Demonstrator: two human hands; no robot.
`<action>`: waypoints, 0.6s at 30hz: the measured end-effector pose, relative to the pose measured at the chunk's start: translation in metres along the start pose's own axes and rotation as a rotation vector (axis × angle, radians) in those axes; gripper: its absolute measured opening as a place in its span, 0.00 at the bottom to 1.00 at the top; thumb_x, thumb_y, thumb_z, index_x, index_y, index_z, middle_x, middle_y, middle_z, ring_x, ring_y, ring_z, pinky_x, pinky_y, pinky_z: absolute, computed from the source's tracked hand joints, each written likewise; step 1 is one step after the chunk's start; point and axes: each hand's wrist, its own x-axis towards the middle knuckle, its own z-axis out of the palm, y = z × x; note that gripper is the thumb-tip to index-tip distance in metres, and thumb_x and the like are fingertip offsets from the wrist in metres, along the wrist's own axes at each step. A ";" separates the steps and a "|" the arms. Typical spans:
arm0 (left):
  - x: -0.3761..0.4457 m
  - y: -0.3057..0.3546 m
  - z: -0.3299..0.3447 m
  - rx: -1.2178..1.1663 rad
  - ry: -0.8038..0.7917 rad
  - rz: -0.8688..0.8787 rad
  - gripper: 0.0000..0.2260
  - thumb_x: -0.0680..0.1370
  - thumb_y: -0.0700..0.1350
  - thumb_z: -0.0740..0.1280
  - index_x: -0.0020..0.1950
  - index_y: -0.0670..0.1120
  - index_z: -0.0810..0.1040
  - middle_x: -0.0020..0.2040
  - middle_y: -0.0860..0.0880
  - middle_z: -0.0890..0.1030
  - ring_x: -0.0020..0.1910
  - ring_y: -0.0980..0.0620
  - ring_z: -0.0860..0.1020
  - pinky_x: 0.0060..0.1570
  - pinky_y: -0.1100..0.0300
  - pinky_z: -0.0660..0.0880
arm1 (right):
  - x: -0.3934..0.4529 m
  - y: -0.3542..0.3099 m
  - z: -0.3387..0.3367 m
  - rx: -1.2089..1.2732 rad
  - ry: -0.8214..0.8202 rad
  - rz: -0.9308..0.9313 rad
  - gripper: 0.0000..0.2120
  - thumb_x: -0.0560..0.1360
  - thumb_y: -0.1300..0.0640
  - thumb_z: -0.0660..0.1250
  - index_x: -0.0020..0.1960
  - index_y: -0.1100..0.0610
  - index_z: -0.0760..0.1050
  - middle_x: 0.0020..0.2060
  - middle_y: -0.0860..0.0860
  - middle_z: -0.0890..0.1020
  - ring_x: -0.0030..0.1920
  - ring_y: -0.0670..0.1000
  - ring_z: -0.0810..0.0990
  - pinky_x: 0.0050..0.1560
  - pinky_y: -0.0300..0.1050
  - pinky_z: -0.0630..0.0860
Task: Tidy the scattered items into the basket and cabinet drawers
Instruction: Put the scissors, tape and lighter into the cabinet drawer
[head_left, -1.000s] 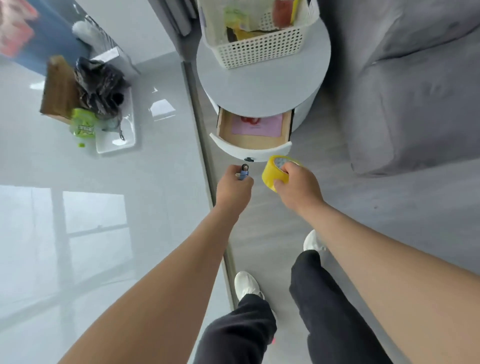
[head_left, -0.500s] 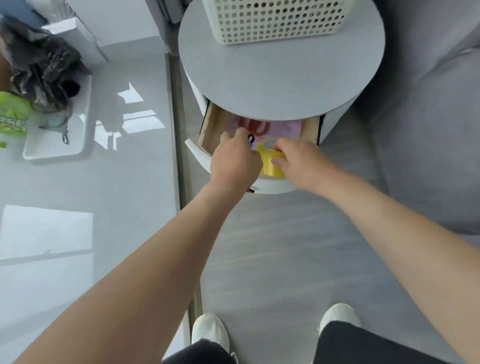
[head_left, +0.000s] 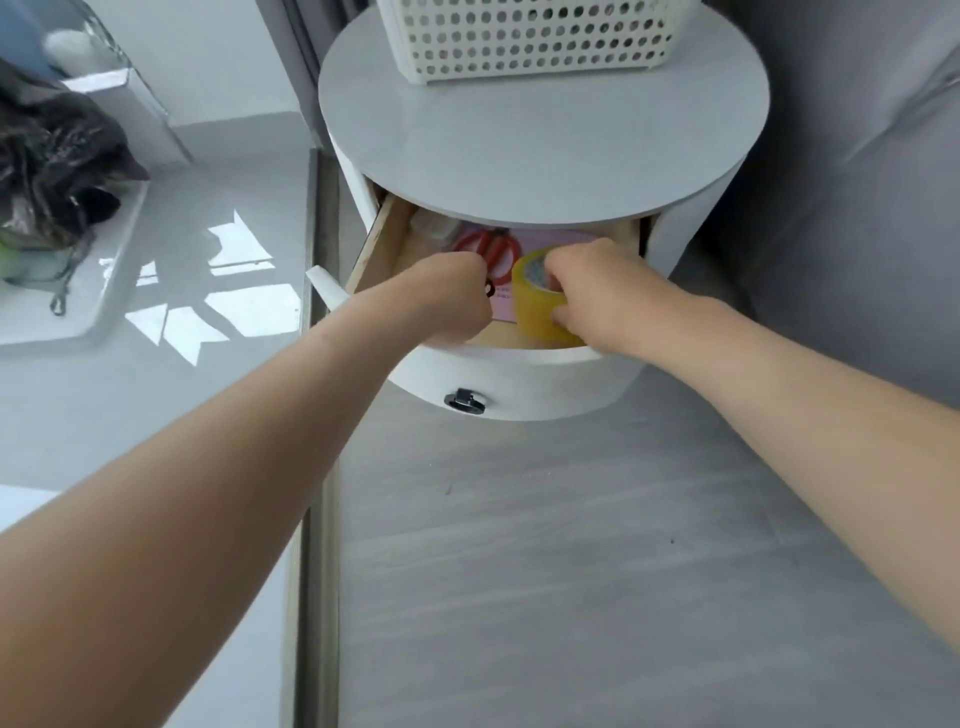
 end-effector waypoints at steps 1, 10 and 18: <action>0.001 -0.002 0.004 -0.016 0.020 0.006 0.13 0.78 0.38 0.58 0.61 0.40 0.74 0.51 0.42 0.77 0.45 0.43 0.73 0.33 0.56 0.64 | 0.000 0.002 0.001 0.019 0.039 0.034 0.05 0.71 0.68 0.66 0.40 0.62 0.70 0.35 0.56 0.74 0.39 0.60 0.78 0.34 0.44 0.66; 0.016 -0.002 0.010 -0.066 -0.022 -0.004 0.06 0.78 0.36 0.56 0.54 0.39 0.70 0.53 0.37 0.74 0.34 0.49 0.67 0.29 0.59 0.63 | 0.006 -0.002 0.009 -0.125 0.027 0.032 0.11 0.76 0.64 0.60 0.57 0.60 0.73 0.56 0.60 0.72 0.58 0.62 0.70 0.48 0.46 0.66; 0.024 -0.008 0.014 -0.263 -0.079 -0.006 0.07 0.77 0.34 0.62 0.54 0.41 0.73 0.46 0.41 0.82 0.39 0.46 0.82 0.41 0.51 0.82 | 0.017 0.000 0.007 -0.024 -0.163 0.106 0.08 0.79 0.64 0.56 0.47 0.63 0.73 0.53 0.60 0.74 0.43 0.57 0.73 0.41 0.43 0.69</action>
